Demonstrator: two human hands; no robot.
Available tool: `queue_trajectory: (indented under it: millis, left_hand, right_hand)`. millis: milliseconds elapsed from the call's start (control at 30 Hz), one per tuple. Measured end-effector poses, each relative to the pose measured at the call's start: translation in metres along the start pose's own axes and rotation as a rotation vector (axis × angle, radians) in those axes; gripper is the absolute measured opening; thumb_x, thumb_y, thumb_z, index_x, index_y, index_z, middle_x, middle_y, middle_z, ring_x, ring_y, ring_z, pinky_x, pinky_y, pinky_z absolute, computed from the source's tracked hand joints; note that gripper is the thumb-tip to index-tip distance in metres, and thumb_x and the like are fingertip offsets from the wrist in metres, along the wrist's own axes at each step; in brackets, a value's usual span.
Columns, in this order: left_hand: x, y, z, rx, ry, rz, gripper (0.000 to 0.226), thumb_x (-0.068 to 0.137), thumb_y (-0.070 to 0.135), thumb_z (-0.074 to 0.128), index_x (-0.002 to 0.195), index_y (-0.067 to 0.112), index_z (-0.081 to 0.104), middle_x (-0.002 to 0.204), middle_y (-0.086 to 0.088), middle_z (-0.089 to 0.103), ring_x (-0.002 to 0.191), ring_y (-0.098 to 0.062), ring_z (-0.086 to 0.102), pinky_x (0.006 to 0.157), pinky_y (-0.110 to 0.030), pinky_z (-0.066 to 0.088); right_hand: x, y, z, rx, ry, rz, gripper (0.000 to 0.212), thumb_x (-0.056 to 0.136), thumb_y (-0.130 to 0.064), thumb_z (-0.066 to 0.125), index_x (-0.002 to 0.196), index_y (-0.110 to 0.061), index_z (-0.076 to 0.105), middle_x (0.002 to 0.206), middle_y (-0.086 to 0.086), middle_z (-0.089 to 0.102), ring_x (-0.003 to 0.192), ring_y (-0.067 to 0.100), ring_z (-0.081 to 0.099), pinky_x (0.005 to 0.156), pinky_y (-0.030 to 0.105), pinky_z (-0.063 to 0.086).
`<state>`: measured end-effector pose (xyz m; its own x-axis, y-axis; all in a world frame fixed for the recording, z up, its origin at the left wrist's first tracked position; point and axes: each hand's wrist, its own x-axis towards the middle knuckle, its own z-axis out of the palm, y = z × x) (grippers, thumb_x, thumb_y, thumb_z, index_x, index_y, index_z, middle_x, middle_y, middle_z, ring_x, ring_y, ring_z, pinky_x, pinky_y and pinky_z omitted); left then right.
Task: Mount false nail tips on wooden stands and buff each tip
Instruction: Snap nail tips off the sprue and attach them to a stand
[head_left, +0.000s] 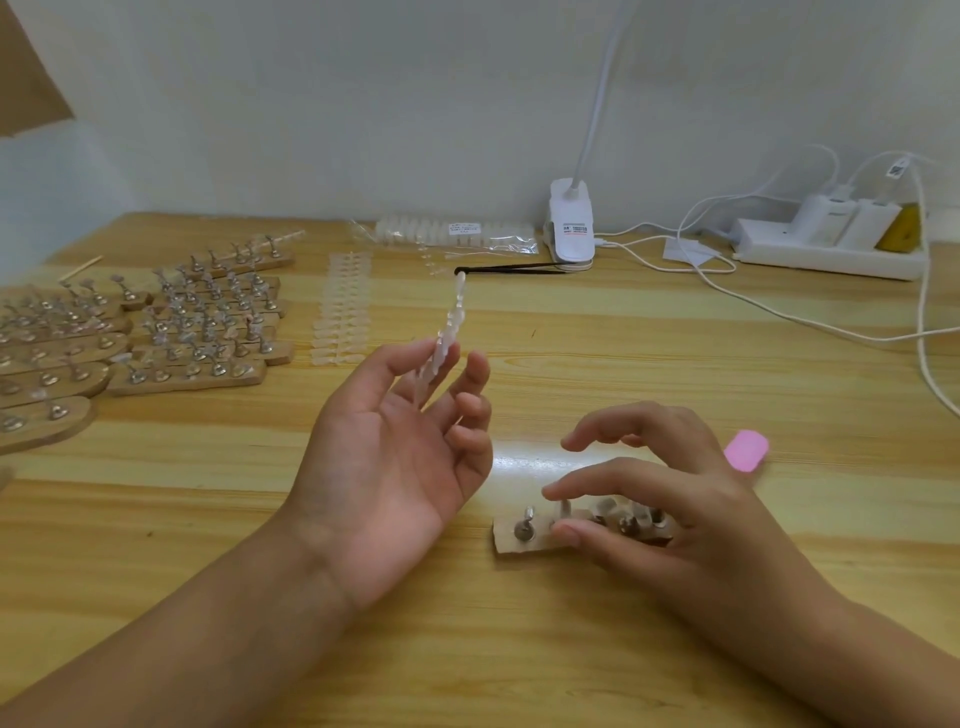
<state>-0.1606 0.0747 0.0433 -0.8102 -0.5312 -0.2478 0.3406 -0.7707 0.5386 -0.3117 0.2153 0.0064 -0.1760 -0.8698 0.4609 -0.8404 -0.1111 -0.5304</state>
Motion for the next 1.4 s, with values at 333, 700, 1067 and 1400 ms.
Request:
queue_trajectory:
  millis: [333, 700, 1067, 1400]
  left_hand:
    - [0.001, -0.001, -0.002, 0.015, -0.005, -0.012, 0.007, 0.073, 0.026, 0.067, 0.077, 0.020, 0.068, 0.093, 0.003, 0.062, 0.067, -0.007, 0.050, 0.058, -0.016, 0.041]
    - [0.003, -0.004, -0.002, 0.111, -0.029, 0.012, 0.006, 0.078, 0.026, 0.069, 0.077, 0.020, 0.070, 0.086, 0.003, 0.061, 0.066, -0.007, 0.049, 0.057, -0.015, 0.042]
    - [-0.003, -0.012, -0.005, 1.040, -0.112, 0.408, 0.018, 0.072, 0.043, 0.073, 0.067, 0.027, 0.068, 0.071, 0.000, 0.059, 0.067, -0.008, 0.054, 0.064, -0.017, 0.046]
    - [-0.013, -0.023, 0.000, 1.158, -0.196, 0.470, 0.023, 0.073, 0.039, 0.072, 0.067, 0.019, 0.066, 0.079, 0.007, 0.063, 0.066, -0.001, 0.060, 0.061, -0.010, 0.044]
  right_hand:
    - [-0.001, 0.002, 0.000, 0.002, -0.010, 0.008, 0.023, 0.083, -0.050, 0.062, 0.091, -0.032, 0.074, 0.115, -0.019, 0.056, 0.112, 0.011, 0.050, 0.095, 0.014, 0.034]
    - [0.001, -0.001, 0.000, -0.078, -0.035, 0.018, 0.032, 0.082, -0.054, 0.057, 0.098, -0.031, 0.073, 0.115, -0.016, 0.057, 0.113, 0.008, 0.044, 0.095, 0.014, 0.032]
    - [0.002, -0.013, -0.045, 0.297, 0.235, 0.150, 0.033, 0.084, -0.065, 0.053, 0.107, -0.047, 0.067, 0.121, -0.010, 0.062, 0.119, 0.011, 0.055, 0.077, 0.029, 0.051]
    - [0.000, -0.012, -0.040, 0.159, 0.153, 0.105, 0.017, 0.077, -0.048, 0.065, 0.088, -0.038, 0.072, 0.114, -0.015, 0.060, 0.120, 0.016, 0.051, 0.092, 0.009, 0.033]
